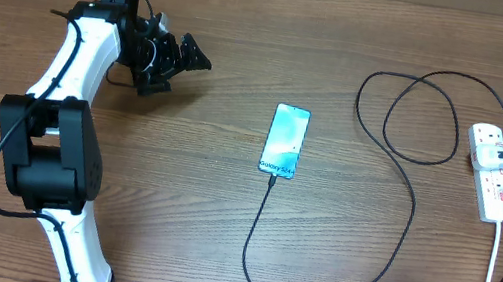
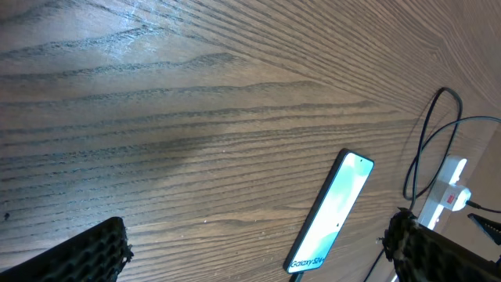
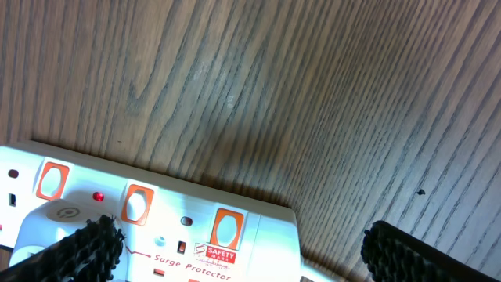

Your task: Plug charger to phone and switch on socket

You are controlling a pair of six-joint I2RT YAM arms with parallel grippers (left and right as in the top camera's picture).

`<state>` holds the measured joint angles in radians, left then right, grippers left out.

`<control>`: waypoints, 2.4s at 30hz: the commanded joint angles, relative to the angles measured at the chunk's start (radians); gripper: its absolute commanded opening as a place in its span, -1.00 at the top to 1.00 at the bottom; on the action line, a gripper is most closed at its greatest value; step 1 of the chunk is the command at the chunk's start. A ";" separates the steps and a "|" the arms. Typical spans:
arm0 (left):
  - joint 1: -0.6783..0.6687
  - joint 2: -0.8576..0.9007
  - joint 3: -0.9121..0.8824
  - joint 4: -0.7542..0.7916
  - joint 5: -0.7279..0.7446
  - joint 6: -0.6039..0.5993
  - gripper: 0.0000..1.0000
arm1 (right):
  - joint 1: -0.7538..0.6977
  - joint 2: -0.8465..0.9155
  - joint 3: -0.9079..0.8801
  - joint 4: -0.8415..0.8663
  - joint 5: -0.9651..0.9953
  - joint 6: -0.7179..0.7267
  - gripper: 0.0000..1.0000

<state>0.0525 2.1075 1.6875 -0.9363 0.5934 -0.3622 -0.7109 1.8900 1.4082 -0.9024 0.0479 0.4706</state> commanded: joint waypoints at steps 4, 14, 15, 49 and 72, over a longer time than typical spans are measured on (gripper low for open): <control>-0.007 -0.028 0.010 -0.001 -0.003 0.026 -0.99 | 0.005 0.009 0.011 -0.002 -0.005 -0.008 -0.91; -0.007 -0.028 0.010 -0.001 -0.003 0.026 -0.99 | 0.018 0.009 0.011 -0.024 0.000 -0.008 -0.71; -0.007 -0.028 0.010 -0.001 -0.003 0.026 -0.99 | 0.018 0.009 0.011 -0.024 0.003 -0.009 -0.71; -0.007 -0.028 0.010 -0.001 -0.003 0.026 -0.99 | 0.018 0.022 -0.075 0.078 -0.004 -0.028 -0.74; -0.007 -0.028 0.010 -0.001 -0.003 0.026 -0.99 | 0.022 0.064 -0.079 0.166 -0.072 -0.142 -0.80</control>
<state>0.0525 2.1075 1.6875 -0.9363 0.5934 -0.3622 -0.6975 1.9518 1.3346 -0.7467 -0.0212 0.3393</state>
